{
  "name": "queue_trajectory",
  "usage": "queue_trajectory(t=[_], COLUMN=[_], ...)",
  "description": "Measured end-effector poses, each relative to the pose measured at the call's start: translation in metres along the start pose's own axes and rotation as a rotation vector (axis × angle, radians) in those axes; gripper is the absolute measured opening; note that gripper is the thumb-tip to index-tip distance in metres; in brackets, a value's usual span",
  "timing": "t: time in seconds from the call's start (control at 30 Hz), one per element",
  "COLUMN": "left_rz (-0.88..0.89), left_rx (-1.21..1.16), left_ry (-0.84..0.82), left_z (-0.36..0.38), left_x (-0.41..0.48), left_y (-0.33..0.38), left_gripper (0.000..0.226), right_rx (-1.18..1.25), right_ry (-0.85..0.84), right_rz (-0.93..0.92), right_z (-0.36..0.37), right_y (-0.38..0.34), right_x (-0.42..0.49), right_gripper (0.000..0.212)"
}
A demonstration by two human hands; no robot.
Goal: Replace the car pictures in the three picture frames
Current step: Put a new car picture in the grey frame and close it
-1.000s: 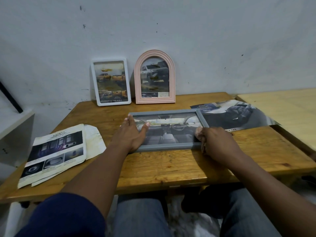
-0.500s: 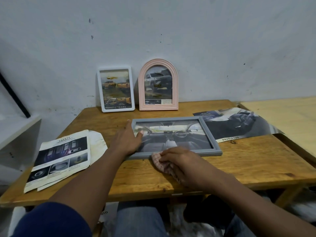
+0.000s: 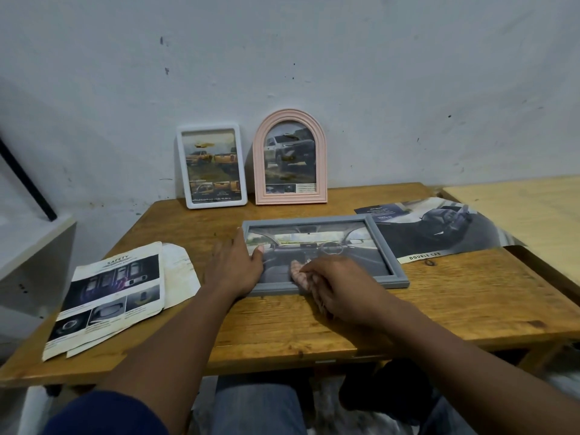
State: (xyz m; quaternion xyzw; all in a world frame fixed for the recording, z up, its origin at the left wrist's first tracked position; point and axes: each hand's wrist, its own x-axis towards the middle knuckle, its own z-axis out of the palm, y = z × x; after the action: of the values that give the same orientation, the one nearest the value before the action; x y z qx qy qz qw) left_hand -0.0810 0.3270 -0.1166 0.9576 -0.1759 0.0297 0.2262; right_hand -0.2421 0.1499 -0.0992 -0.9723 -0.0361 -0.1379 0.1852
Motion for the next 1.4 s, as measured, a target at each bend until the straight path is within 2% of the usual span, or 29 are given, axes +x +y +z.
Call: queue_trajectory(t=[0.13, 0.23, 0.33, 0.4, 0.47, 0.53, 0.6, 0.63, 0.7, 0.77, 0.83, 0.93, 1.07, 1.3, 1.4], left_rz=[0.004, -0.010, -0.010, -0.015, -0.017, -0.013, -0.016, -0.027, -0.053, -0.088, -0.126, -0.151, -0.153, 0.049, 0.160], left_rx=[0.011, 0.018, 0.022, 0.012, -0.004, -0.016, -0.025, -0.029, -0.037, -0.069, -0.131, -0.224, -0.477, -0.681, -0.716], left_ry=[0.015, 0.020, 0.029, 0.026, 0.018, 0.015, 0.020, 0.018, 0.011, 0.010, 0.016, 0.062, 0.191, 0.451, 0.488], left_z=[0.000, 0.000, 0.001, 0.000, -0.002, -0.004, -0.006, -0.008, -0.011, -0.014, -0.014, -0.010, -0.010, -0.037, -0.039], left_x=[-0.002, -0.002, -0.002, -0.002, -0.002, -0.003, -0.003, -0.003, -0.001, 0.002, 0.006, 0.008, 0.009, 0.021, 0.024], left_y=[0.002, 0.003, 0.003, 0.003, 0.002, 0.003, 0.004, 0.006, 0.010, 0.015, 0.019, 0.020, 0.018, 0.054, 0.078], left_gripper=[0.066, 0.067, 0.067, 0.066, 0.067, 0.068, 0.069, 0.069, 0.067, 0.065, 0.063, 0.063, 0.060, 0.061, 0.070], right_rx=[0.160, 0.156, 0.116, 0.075, 0.096, 0.162, 0.118, 0.036, -0.132, -0.179, -0.149, -0.103, 0.089, 0.517, 0.633], right_ry=[0.055, 0.133, 0.061, 0.019, 0.067, 0.190, 0.321, 0.334, 0.204, 0.027, -0.013, 0.043, 0.272, 0.608, 0.691], right_rz=[-0.066, -0.188, -0.351, -0.367, -0.287, -0.151, 0.076, 0.239, 0.583, 0.782, 0.815, 0.807, 0.752, 0.674, 0.627], right_z=[0.001, 0.003, 0.006, 0.007, 0.001, -0.009, -0.019, -0.026, -0.040, -0.047, -0.046, -0.041, -0.043, -0.080, -0.100], right_y=[0.005, 0.005, -0.009, -0.016, -0.017, -0.013, 0.004, 0.017, 0.043, 0.060, 0.069, 0.068, 0.066, 0.077, 0.091], right_x=[-0.005, -0.022, -0.039, -0.043, -0.043, -0.037, -0.022, -0.013, 0.002, 0.011, 0.019, 0.026, 0.032, 0.048, 0.051], right_gripper=[0.031, 0.030, 0.032, 0.032, 0.032, 0.033, 0.036, 0.040, 0.052, 0.056, 0.056, 0.056, 0.053, 0.049, 0.050])
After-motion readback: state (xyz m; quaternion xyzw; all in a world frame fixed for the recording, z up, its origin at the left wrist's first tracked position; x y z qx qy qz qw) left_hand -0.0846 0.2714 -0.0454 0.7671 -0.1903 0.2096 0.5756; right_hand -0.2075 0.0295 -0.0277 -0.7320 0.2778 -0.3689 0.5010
